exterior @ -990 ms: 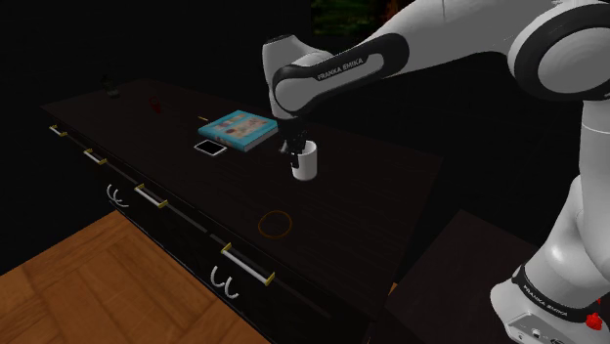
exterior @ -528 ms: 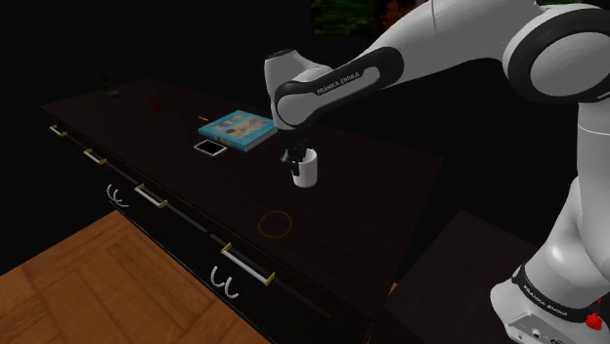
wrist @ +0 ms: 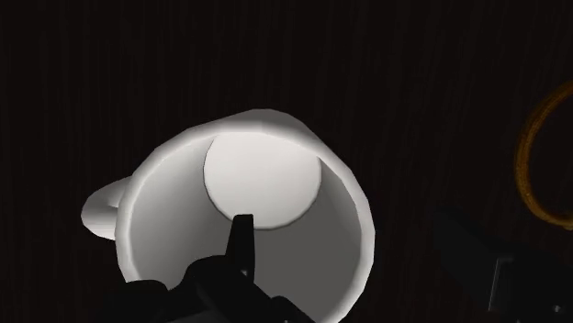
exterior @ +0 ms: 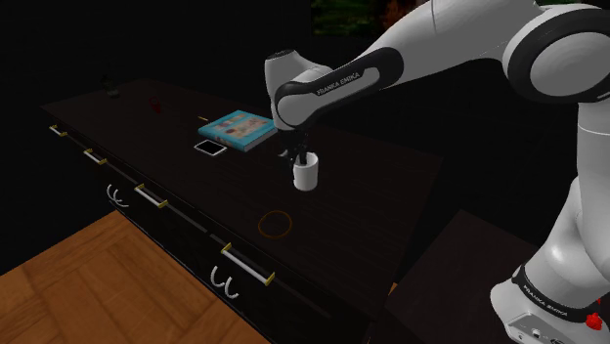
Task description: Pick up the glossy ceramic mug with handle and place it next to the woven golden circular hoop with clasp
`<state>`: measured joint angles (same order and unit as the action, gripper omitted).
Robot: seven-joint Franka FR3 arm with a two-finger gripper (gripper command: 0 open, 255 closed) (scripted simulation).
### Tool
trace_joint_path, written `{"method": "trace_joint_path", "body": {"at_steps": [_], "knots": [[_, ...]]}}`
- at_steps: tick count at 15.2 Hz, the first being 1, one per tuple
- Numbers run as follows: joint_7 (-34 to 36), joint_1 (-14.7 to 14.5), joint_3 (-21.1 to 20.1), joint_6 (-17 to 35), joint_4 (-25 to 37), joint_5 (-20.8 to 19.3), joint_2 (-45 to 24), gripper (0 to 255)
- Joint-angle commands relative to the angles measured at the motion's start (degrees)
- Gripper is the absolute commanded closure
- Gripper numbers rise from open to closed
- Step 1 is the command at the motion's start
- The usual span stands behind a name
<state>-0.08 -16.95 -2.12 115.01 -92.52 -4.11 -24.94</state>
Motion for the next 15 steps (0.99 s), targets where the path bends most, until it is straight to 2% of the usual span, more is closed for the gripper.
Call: {"method": "trace_joint_path", "body": {"at_steps": [1,3,7,15], "knots": [[0.0,0.0,0.0,0.0,0.0,0.0,0.0,0],[0.0,0.0,0.0,0.0,0.0,0.0,0.0,0],[-0.2,-0.2,-0.1,-6.6,4.9,0.2,1.7,0],[-0.2,-0.2,-0.1,-6.6,4.9,0.2,1.7,0]]}}
